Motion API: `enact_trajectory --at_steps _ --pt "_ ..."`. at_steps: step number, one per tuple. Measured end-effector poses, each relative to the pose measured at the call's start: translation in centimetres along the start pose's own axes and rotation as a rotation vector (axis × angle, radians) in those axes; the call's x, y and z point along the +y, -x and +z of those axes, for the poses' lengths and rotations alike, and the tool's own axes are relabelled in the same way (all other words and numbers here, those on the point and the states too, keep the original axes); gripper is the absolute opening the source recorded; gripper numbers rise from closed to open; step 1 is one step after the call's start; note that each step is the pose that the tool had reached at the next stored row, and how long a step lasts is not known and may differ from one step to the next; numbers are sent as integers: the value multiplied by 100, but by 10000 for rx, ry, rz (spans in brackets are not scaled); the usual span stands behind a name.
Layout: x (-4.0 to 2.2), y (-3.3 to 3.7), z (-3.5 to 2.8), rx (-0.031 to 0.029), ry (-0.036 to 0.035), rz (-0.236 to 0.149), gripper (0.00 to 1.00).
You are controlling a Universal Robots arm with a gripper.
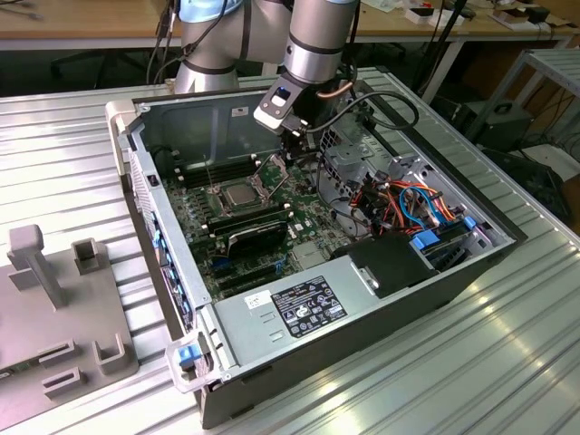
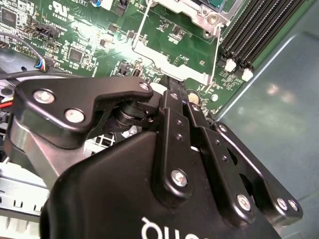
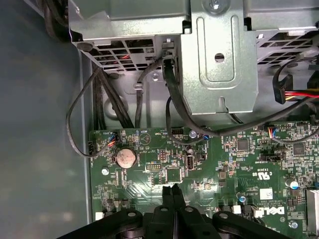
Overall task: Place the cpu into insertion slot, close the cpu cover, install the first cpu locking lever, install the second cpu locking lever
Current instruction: 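Close the cpu cover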
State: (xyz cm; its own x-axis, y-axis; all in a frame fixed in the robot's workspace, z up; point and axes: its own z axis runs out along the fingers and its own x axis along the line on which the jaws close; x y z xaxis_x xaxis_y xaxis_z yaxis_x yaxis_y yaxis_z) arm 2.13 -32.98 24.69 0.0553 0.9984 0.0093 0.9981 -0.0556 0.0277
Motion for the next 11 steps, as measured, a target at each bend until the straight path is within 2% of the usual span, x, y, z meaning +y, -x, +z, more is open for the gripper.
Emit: enact_trajectory --at_steps 9,11 --pt "-1 0 0 3 0 1 11" --pt "-52 3 0 2 0 -1 11"
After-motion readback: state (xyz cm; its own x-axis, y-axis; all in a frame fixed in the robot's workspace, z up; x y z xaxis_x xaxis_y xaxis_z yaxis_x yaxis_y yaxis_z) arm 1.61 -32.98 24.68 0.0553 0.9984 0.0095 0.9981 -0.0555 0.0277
